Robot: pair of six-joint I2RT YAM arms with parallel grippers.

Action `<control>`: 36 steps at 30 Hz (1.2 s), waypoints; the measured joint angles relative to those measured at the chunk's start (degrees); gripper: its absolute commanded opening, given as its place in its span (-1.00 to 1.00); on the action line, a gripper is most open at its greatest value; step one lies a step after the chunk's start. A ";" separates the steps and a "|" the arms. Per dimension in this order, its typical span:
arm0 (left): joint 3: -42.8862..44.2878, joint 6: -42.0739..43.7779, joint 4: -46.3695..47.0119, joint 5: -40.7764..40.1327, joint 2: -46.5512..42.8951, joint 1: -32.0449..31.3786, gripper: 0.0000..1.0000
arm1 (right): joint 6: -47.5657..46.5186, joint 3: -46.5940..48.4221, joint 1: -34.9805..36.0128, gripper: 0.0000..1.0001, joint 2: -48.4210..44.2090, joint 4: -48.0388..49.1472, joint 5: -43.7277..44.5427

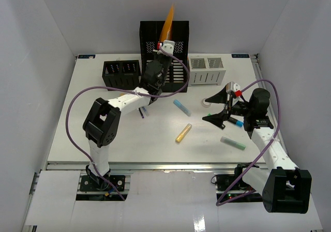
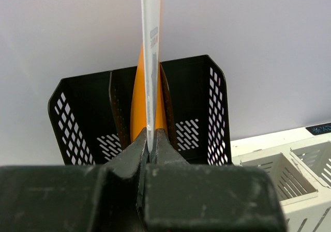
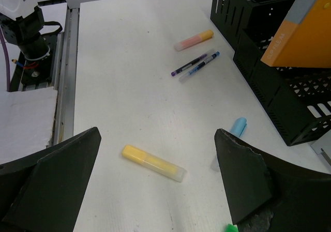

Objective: Organize the desk

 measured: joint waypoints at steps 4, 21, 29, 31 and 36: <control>-0.10 -0.60 0.66 0.80 0.19 0.45 -1.00 | 0.01 -0.02 -0.02 0.95 0.00 0.03 -0.16; -3.63 -3.33 4.66 16.08 0.16 4.66 -1.00 | 0.07 -0.02 -0.02 0.95 0.00 0.06 -0.95; -4.57 -5.89 2.94 24.36 0.16 7.68 -0.99 | 0.57 -0.02 -0.02 0.95 0.00 0.16 -1.16; -4.96 -6.35 3.08 24.81 0.16 7.64 -0.41 | 0.63 -0.02 -0.02 0.95 0.00 0.21 -1.15; -6.89 -8.73 2.56 25.25 -0.06 7.59 0.84 | 0.66 -0.04 -0.02 0.94 0.00 0.26 -1.17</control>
